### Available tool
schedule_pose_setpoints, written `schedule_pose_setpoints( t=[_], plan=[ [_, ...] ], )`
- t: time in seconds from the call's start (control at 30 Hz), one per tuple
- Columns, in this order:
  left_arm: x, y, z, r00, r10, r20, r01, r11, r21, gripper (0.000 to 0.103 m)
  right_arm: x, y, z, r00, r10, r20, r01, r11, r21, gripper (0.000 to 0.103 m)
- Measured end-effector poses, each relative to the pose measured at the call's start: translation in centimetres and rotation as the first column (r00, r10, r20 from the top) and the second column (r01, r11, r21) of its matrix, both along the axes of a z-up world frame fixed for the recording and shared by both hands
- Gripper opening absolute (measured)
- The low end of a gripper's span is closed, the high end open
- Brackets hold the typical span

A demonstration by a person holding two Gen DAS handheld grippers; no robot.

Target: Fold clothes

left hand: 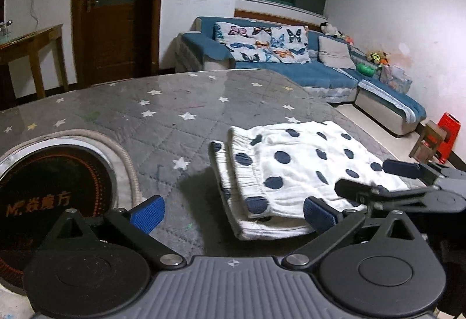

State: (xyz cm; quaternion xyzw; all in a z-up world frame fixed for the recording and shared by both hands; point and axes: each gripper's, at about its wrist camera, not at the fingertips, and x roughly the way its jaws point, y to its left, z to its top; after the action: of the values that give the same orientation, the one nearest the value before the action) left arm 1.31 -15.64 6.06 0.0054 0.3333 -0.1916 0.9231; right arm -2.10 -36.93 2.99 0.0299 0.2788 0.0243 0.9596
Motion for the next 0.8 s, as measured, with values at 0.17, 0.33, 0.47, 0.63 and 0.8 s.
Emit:
schedule_pose_setpoints(
  t=[0.17, 0.33, 0.47, 0.63, 0.8],
  plan=[
    [-0.3, 0.9, -0.2, 0.999, 0.029, 0.016, -0.029, 1.0, 0.002, 0.103, 2.1, 1.1, -0.5, 1.0, 0.016, -0.019, -0.016, 1.0, -0.01, 0.103],
    [-0.4, 1.7, -0.3, 0.999, 0.042, 0.009, -0.042, 0.999, -0.003, 0.103, 3.8, 2.6, -2.2, 0.996, 0.044, -0.078, -0.048, 0.998, -0.051, 0.103],
    [-0.4, 2.0, -0.6, 0.999, 0.045, -0.002, -0.045, 0.999, 0.006, 0.103, 3.7, 2.4, -2.5, 0.996, 0.042, -0.079, -0.045, 0.998, -0.039, 0.103],
    [-0.3, 2.2, -1.1, 0.999, 0.048, -0.021, -0.048, 0.999, 0.013, 0.103, 4.6, 2.4, -0.9, 0.996, 0.072, -0.047, -0.074, 0.996, -0.041, 0.103],
    [-0.2, 2.0, -1.4, 0.999, 0.038, -0.034, -0.038, 0.999, 0.008, 0.103, 8.2, 2.5, -1.0, 0.994, 0.074, -0.084, -0.076, 0.997, -0.02, 0.103]
  ],
)
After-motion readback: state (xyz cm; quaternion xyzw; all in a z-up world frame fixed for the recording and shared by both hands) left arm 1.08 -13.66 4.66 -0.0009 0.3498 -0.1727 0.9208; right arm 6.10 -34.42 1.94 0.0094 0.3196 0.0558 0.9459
